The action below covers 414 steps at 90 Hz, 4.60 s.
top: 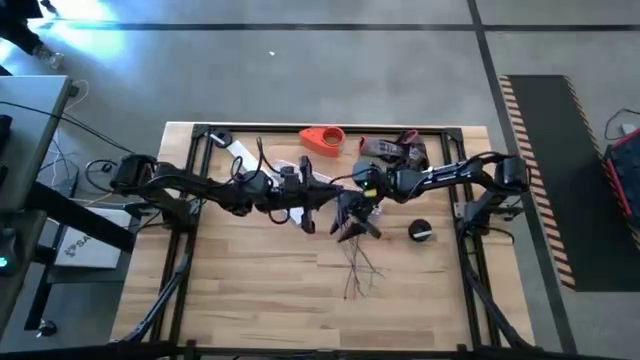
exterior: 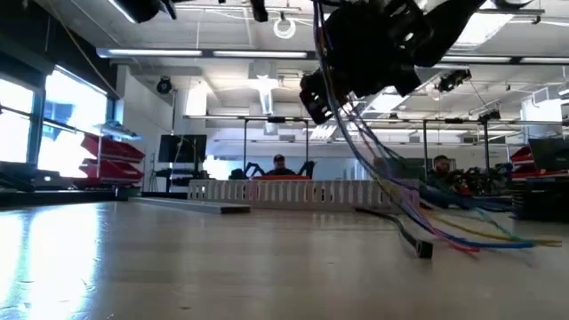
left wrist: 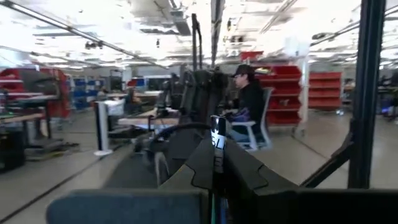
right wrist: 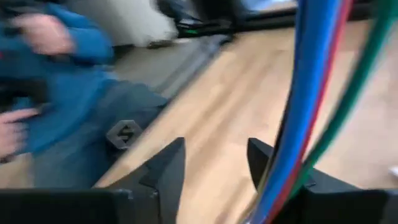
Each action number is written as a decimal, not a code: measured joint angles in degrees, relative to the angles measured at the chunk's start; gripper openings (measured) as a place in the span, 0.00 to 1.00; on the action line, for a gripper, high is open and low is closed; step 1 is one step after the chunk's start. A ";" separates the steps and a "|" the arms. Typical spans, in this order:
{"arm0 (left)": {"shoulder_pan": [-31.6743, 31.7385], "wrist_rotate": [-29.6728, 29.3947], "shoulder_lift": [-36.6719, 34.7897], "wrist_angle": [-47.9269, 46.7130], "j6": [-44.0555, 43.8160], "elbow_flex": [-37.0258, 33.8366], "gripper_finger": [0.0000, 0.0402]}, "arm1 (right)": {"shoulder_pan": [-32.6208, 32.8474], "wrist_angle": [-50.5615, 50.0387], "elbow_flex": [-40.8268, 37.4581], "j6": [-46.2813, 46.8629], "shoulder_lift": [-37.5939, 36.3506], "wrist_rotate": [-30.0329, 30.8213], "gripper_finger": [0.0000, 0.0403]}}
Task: Ziptie cables
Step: Wrap the cable wires with the black zip tie
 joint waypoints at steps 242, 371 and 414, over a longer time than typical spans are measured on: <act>-13.52 -13.12 7.21 -24.47 -54.29 -20.83 0.29 | 15.41 -46.27 4.58 26.70 6.62 25.32 0.00; -18.81 4.04 8.19 -53.38 -54.75 -13.35 0.25 | 15.51 -43.83 9.87 21.99 5.05 30.49 0.00; -15.70 -0.29 1.83 -71.56 -40.76 -11.74 0.01 | 17.09 -43.61 8.15 16.45 5.64 34.48 0.02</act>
